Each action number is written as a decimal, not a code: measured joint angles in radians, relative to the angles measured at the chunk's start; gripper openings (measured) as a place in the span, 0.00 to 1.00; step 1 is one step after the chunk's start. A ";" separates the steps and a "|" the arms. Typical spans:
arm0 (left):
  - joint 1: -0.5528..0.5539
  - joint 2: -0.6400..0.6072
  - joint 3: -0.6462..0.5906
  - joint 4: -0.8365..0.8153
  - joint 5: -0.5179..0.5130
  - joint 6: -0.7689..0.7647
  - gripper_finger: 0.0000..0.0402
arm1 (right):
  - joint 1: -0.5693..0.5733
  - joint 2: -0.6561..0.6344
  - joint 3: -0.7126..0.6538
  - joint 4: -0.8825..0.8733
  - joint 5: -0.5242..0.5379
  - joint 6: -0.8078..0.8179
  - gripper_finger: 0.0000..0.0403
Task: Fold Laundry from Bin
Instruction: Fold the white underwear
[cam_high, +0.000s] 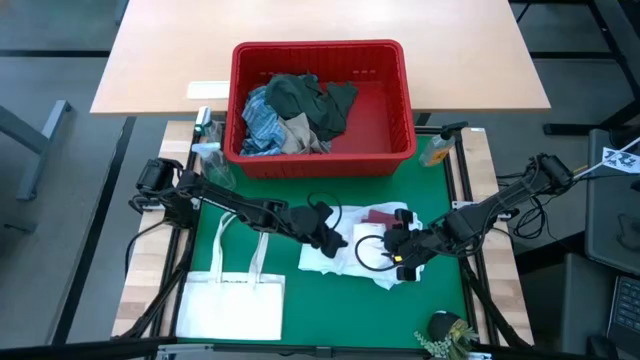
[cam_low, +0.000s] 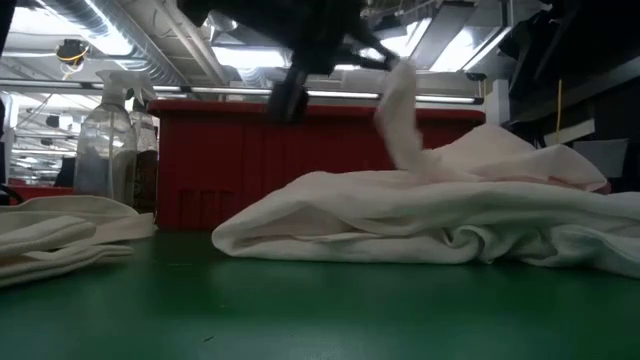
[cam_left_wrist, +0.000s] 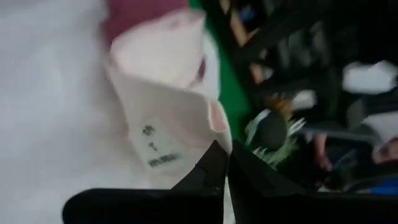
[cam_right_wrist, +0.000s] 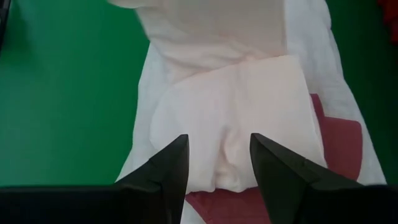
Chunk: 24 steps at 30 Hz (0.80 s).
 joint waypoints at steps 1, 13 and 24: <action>0.000 0.000 0.000 0.022 -0.026 0.000 0.01 | 0.000 -0.001 0.000 0.001 0.000 0.000 0.42; -0.011 0.053 0.000 0.203 -0.193 -0.006 0.01 | 0.000 -0.033 0.000 -0.006 0.009 -0.051 0.42; -0.016 0.124 0.053 0.255 -0.253 0.034 0.01 | 0.000 -0.141 0.000 -0.001 0.055 -0.052 0.42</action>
